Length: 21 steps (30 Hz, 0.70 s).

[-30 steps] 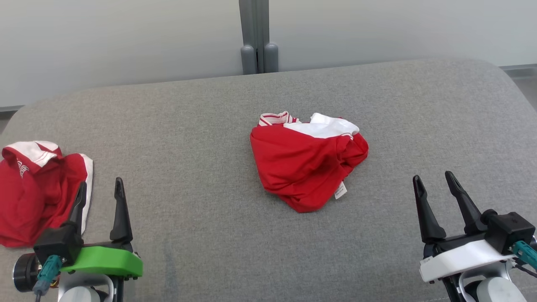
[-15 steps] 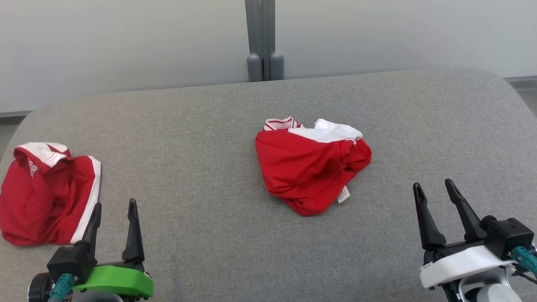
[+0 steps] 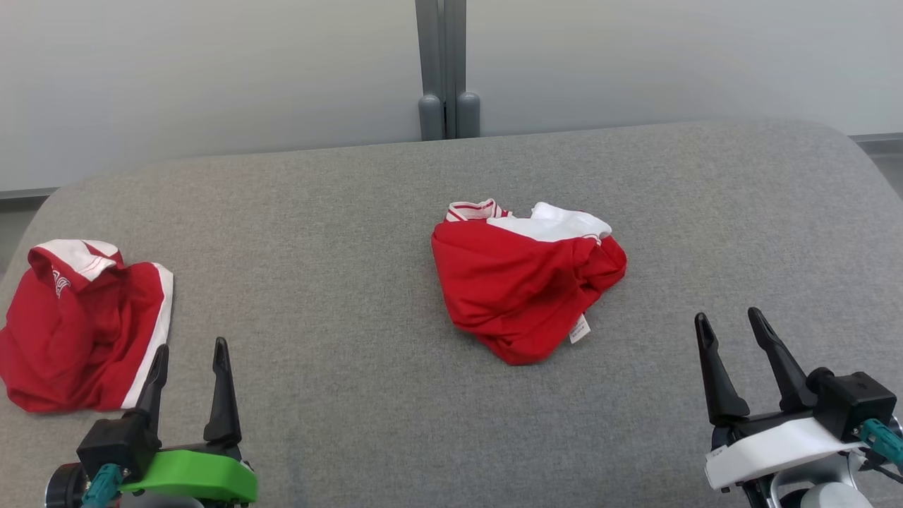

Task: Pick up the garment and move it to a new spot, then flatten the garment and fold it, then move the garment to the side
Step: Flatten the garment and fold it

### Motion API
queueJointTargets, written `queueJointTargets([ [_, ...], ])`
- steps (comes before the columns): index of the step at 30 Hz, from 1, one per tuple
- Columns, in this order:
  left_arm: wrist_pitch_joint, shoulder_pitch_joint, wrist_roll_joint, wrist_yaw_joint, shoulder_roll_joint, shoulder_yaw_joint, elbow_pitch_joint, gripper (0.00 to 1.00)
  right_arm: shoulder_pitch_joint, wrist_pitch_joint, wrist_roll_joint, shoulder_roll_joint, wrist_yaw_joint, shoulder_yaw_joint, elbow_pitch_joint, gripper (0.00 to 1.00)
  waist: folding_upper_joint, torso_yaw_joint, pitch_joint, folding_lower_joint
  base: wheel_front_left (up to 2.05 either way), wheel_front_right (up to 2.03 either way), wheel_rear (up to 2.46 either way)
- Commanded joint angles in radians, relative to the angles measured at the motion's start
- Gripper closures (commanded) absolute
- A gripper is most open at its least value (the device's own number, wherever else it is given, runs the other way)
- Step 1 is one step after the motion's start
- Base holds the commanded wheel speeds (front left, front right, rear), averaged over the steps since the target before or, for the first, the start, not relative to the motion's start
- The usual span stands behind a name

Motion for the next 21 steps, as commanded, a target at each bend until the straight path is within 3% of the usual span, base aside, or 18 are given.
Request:
queueJointTargets([
  [1, -0.001, 0.017, -0.005, 0.004, 0.007, 0.001, -0.006, 0.00, 0.010, 0.000, -0.005, 0.002, 0.000, -0.002, 0.002, 0.00, -0.0001, 0.000, 0.001, 0.0000, 0.00, 0.00, 0.00],
  [21, -0.001, 0.015, -0.002, 0.023, 0.013, -0.010, -0.021, 0.00, 0.003, 0.000, 0.006, -0.007, 0.000, -0.003, 0.008, 0.00, -0.0001, -0.007, 0.015, 0.0000, 0.00, 0.00, 0.00],
])
